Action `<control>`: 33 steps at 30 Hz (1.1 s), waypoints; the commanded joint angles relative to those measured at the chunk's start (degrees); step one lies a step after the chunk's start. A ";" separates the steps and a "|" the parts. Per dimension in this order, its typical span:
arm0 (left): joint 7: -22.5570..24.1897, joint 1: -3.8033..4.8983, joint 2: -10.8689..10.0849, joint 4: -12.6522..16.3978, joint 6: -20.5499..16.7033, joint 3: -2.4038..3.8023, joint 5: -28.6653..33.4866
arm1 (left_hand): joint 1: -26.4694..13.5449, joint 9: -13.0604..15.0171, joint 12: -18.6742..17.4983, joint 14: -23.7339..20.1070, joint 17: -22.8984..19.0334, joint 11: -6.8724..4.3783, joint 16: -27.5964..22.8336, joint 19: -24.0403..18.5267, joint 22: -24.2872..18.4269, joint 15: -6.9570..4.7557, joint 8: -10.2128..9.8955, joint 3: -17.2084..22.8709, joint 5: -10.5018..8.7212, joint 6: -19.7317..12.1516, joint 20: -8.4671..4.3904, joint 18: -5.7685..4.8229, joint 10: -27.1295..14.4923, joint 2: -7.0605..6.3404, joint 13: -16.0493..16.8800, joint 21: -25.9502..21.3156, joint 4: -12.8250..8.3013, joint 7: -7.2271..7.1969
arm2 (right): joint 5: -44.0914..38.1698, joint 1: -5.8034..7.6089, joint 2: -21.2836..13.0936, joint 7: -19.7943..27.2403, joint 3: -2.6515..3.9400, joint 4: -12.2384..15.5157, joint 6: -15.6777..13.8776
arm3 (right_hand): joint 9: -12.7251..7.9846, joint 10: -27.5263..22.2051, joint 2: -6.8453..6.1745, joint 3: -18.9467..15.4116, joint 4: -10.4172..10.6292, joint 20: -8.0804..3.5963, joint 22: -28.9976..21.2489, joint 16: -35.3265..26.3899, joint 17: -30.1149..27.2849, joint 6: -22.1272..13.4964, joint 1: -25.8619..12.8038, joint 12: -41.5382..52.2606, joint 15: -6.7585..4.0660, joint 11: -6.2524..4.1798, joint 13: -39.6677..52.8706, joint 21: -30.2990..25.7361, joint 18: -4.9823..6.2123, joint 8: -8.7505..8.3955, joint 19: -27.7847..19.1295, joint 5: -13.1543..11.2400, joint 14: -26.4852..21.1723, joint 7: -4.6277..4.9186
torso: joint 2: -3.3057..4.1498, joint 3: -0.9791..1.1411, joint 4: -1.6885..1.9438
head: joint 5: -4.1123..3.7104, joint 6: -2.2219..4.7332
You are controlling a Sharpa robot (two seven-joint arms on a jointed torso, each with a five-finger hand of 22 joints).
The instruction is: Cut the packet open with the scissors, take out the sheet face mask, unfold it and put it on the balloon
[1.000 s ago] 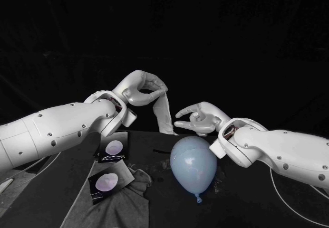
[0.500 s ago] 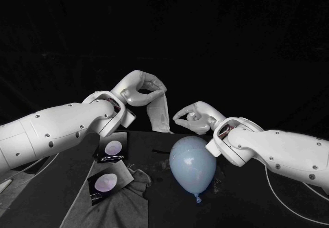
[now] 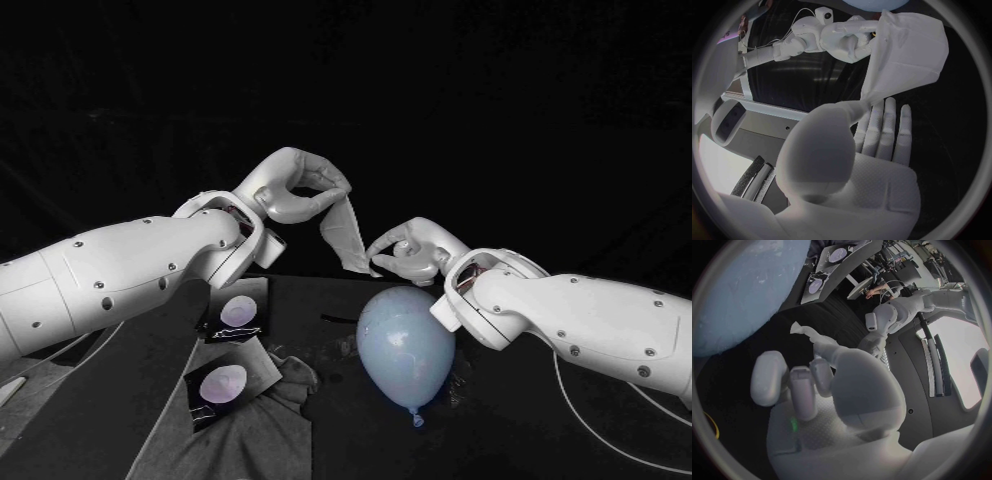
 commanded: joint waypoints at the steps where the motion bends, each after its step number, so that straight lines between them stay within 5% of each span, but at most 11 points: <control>1: 0.81 0.16 0.08 0.35 0.32 0.10 0.37 | -0.23 1.34 -0.23 -0.32 0.09 0.40 0.28 -0.33 0.07 -0.09 0.12 0.21 0.17 0.26 0.09 -0.31 0.03 0.56 0.01 0.27 0.02 0.02 | -2.90 -0.25 0.18 -0.18 0.02 -0.12 2.46 | -0.21 0.15 -1.46 0.07 -1.01 0.13 9.60 0.03 12.01 -0.84 -0.18 -0.23 -0.90 0.04 3.53 -0.36 -0.24 -0.39 0.10 -0.23 5.90 0.42 | 0.00 -0.02 -0.03 | 0.01 -0.01; 8: 0.95 0.17 0.20 0.55 0.32 0.10 0.60 | -0.23 1.34 -0.23 -0.32 0.09 0.40 0.28 -0.33 0.07 -0.09 0.12 0.21 0.17 0.26 0.09 -0.31 0.03 0.56 0.01 0.27 0.02 0.02 | -6.01 -0.65 0.54 2.09 0.02 -0.17 2.46 | -0.95 -0.22 -4.05 -0.12 -3.34 0.11 9.47 -0.03 11.86 -2.45 -0.27 -0.27 -1.12 -0.45 3.50 -0.90 -0.10 -1.80 -0.34 -0.23 5.82 -0.24 | 0.00 0.02 -0.04 | 0.14 -0.04; 13: 0.94 0.17 0.29 0.40 0.18 0.10 1.04 | -0.23 1.34 -0.23 -0.32 0.09 0.40 0.28 -0.33 0.07 -0.09 0.12 0.21 0.17 0.26 0.09 -0.31 0.03 0.56 0.01 0.27 0.02 0.02 | -8.19 -1.01 1.60 3.15 0.01 -0.41 -0.84 | -1.78 0.88 -6.42 -1.57 -4.07 -0.05 9.85 0.37 12.79 -4.18 -1.61 1.24 -1.28 -0.53 4.68 0.62 -0.39 -3.30 0.31 -0.23 6.10 -0.20 | 0.02 0.03 -0.07 | 0.00 0.00; 21: 0.91 0.17 0.19 0.64 0.09 0.10 1.66 | -0.23 1.34 -0.23 -0.32 0.09 0.40 0.28 -0.33 0.07 -0.09 0.12 0.21 0.17 0.26 0.09 -0.31 0.03 0.56 0.01 0.27 0.02 0.02 | -10.10 -1.50 2.55 3.26 0.01 -0.31 -5.97 | -2.21 1.51 -7.11 -2.92 -3.83 0.15 10.07 0.62 13.38 -4.30 -2.71 2.05 -0.84 0.11 5.27 1.55 -0.61 -3.86 0.78 -0.24 6.30 0.48 | 0.03 -0.03 0.04 | -0.06 -0.05; 26: 0.93 0.18 0.20 0.69 0.09 0.10 1.99 | -0.23 1.34 -0.23 -0.32 0.09 0.40 0.28 -0.33 0.07 -0.09 0.12 0.21 0.17 0.26 0.09 -0.31 0.03 0.56 0.01 0.27 0.02 0.02 | -10.80 -1.61 2.23 3.77 0.01 0.75 -5.49 | -2.42 1.55 -7.85 -3.57 -4.32 0.32 10.04 0.61 13.33 -4.26 -2.50 2.16 -0.67 0.22 5.34 1.52 -0.60 -4.12 0.78 -0.23 6.29 0.51 | -0.02 -0.03 -0.05 | 0.15 -0.13; 33: 0.96 0.18 0.35 0.26 0.06 0.10 2.47 | -0.23 1.34 -0.23 -0.32 0.09 0.40 0.28 -0.33 0.07 -0.09 0.12 0.21 0.17 0.26 0.09 -0.31 0.03 0.56 0.01 0.27 0.02 0.02 | -11.43 -1.77 2.53 3.77 0.00 1.16 -4.80 | -2.11 1.99 -7.18 -4.11 -4.61 0.55 10.11 0.67 13.47 -0.26 -1.98 2.90 -0.48 0.40 5.93 1.84 -0.64 -2.58 0.90 -0.23 6.33 0.70 | -0.06 0.01 -0.05 | -0.11 -0.03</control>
